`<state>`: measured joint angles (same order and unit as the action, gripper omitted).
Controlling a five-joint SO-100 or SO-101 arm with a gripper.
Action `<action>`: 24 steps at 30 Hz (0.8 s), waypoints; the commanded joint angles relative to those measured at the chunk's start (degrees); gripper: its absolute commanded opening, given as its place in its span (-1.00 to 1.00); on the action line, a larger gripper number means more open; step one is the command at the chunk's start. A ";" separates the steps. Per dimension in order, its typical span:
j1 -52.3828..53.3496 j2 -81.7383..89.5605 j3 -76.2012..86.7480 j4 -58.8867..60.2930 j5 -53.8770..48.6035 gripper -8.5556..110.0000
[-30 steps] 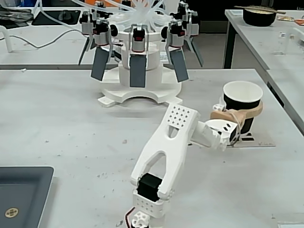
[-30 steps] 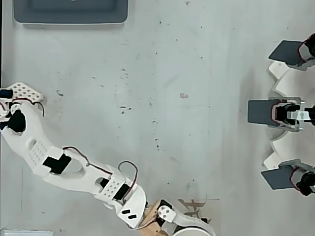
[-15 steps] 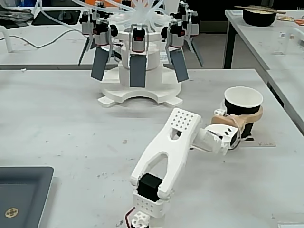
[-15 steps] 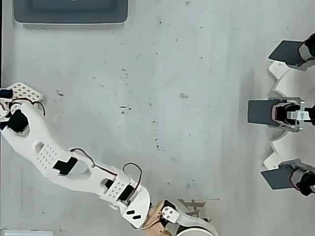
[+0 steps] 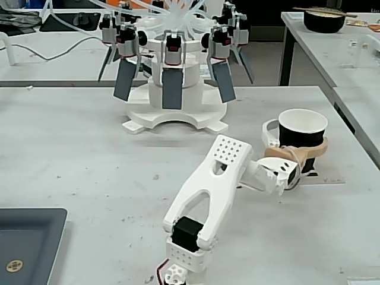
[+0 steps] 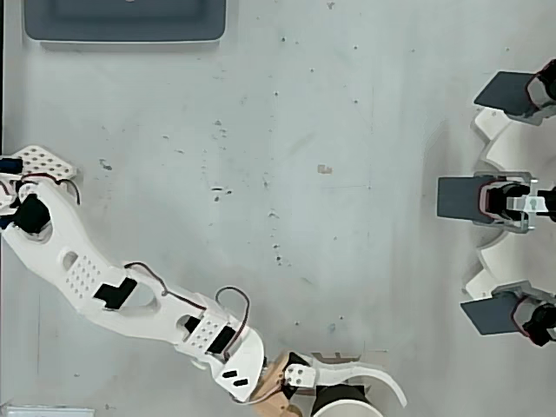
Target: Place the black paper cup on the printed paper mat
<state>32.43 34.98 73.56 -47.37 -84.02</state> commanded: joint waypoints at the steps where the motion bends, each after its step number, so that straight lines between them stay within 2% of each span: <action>1: 1.49 5.45 0.44 0.18 -0.18 -0.18; 8: 3.52 9.93 5.36 0.97 -0.70 0.02; 24: 6.06 34.37 30.15 3.16 -0.62 0.13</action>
<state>37.71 60.64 101.51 -44.47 -84.55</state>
